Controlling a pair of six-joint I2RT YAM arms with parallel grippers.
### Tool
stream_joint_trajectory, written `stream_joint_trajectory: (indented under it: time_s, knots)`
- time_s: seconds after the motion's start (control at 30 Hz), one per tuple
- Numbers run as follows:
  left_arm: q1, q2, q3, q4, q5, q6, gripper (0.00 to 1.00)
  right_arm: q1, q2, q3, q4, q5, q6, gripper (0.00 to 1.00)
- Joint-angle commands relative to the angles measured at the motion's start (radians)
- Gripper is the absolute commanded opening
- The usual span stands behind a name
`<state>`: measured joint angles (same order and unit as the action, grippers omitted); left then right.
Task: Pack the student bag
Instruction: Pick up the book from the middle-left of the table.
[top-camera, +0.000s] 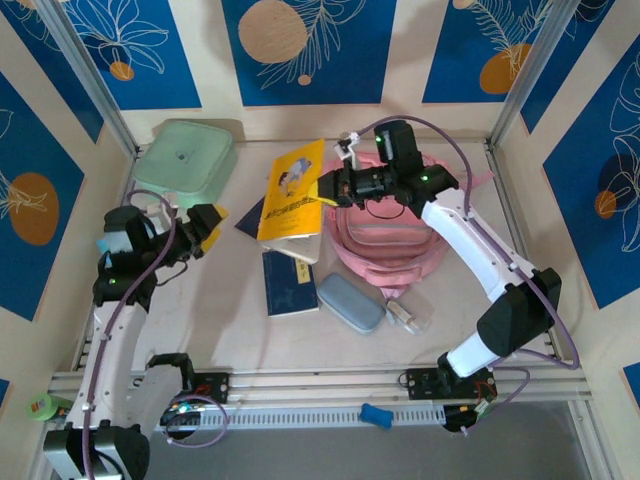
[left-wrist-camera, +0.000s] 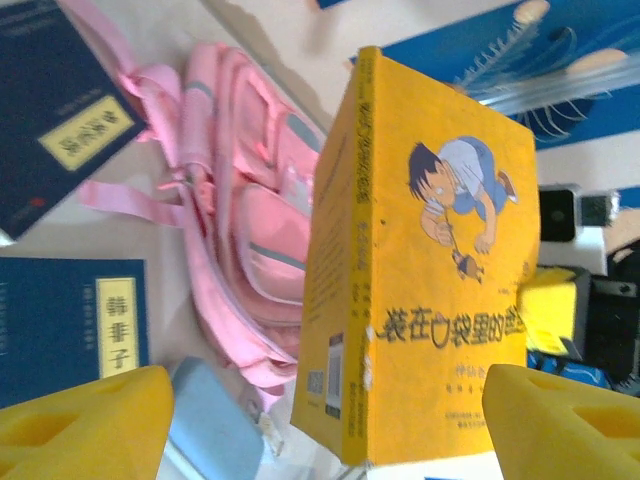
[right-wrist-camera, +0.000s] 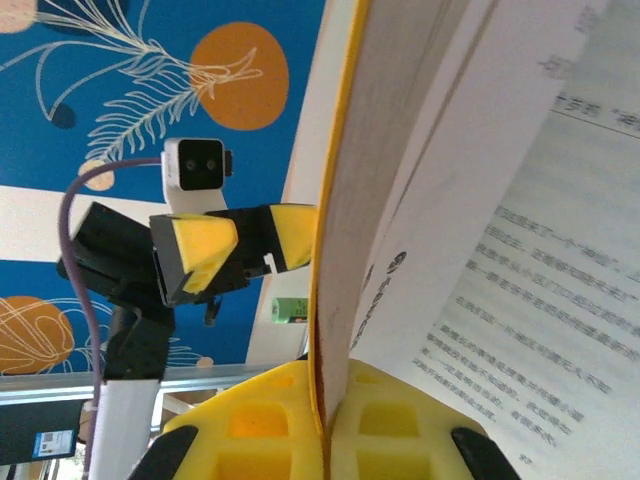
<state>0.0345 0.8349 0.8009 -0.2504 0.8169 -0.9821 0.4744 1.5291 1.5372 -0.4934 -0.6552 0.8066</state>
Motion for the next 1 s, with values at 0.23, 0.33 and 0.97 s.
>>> stream_joint_trajectory:
  time_s: [0.23,0.33,0.97]
  knots:
    - [-0.201,0.103,-0.011,0.342,-0.067,-0.150,0.83,-0.063,-0.092,-0.027,0.067,-0.193,-0.042,0.00]
    - [-0.237,0.148,0.015,0.420,-0.058,-0.180,0.83,-0.075,-0.095,-0.037,0.105,-0.232,-0.010,0.00]
    - [-0.331,0.236,0.036,0.681,-0.026,-0.273,0.72,-0.064,-0.083,-0.151,0.245,-0.251,0.017,0.00]
